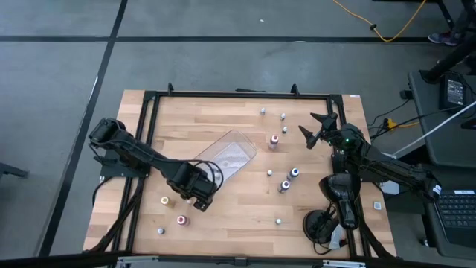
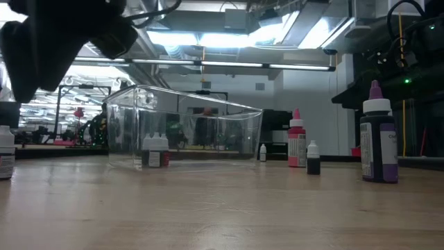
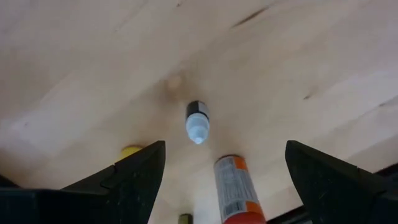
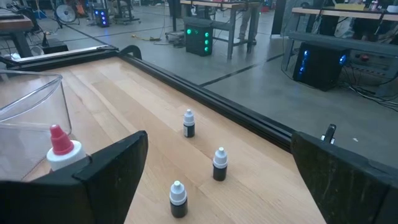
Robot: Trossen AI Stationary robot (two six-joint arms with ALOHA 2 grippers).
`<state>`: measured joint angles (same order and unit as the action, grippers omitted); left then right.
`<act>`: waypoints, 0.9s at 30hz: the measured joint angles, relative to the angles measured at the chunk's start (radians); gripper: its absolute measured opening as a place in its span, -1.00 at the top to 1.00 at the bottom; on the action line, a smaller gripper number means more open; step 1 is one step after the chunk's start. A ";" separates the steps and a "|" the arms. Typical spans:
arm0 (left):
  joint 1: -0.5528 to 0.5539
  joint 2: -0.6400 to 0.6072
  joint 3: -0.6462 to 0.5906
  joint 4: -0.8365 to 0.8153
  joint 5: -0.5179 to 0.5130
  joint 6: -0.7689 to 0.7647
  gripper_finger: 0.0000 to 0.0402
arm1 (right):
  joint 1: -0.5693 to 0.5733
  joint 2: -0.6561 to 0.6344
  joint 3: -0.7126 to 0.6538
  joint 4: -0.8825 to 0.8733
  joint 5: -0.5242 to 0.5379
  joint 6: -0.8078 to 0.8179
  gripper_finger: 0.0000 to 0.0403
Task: Pick & Place food coloring
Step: Put the small black food coloring bottle into the transparent bin
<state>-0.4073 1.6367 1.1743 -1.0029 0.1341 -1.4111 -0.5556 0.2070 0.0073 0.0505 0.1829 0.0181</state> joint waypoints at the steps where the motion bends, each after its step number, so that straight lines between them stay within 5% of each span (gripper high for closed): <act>1: -0.004 0.000 -0.010 0.008 0.000 -0.005 -0.60 | 0.000 0.000 0.000 -0.001 0.000 0.000 -0.96; 27: -0.058 0.061 -0.137 0.175 -0.036 -0.047 -0.60 | 0.000 0.000 0.000 0.000 0.000 0.000 -0.96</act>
<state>-0.4649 1.6974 1.0378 -0.8276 0.0979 -1.4577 -0.5559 0.2070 0.0073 0.0502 0.1829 0.0184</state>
